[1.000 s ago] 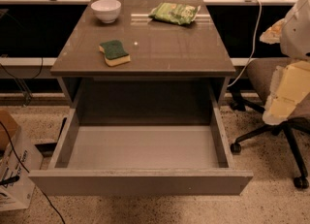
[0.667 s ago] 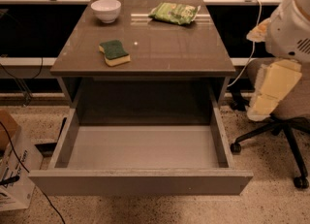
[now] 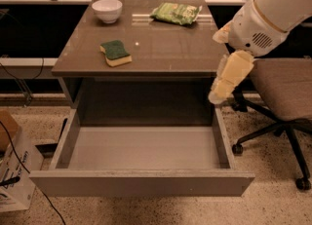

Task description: Place sponge into top drawer

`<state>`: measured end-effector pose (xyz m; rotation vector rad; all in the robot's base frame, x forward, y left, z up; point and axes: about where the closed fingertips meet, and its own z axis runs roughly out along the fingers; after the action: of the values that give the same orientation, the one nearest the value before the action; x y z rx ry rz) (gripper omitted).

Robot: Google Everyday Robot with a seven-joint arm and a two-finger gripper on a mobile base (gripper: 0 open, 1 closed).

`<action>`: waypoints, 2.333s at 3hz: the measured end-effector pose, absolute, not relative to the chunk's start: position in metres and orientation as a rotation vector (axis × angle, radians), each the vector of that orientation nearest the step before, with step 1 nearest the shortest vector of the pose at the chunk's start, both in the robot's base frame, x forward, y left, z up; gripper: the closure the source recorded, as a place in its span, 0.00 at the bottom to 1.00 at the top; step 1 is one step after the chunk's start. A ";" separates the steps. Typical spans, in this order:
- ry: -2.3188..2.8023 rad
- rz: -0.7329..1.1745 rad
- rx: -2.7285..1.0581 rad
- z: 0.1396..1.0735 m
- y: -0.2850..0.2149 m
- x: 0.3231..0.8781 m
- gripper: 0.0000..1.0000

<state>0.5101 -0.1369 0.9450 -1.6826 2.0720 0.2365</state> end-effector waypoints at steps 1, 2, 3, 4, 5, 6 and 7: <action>2.036 0.325 -1.687 0.933 -0.112 0.541 0.00; 1.994 0.398 -1.681 0.922 -0.087 0.584 0.00; 1.986 0.402 -1.675 0.923 -0.086 0.591 0.00; 1.971 0.430 -1.645 0.917 -0.078 0.593 0.00; 1.895 0.470 -1.598 0.910 -0.047 0.611 0.00; 1.834 0.491 -1.562 0.904 -0.014 0.642 0.00; 1.789 0.527 -1.544 0.896 0.019 0.672 0.00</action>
Offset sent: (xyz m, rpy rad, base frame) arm 0.1312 0.0766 -0.0305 0.1933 0.0380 0.0864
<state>0.6719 0.0194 0.8962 -1.5437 1.7888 0.5270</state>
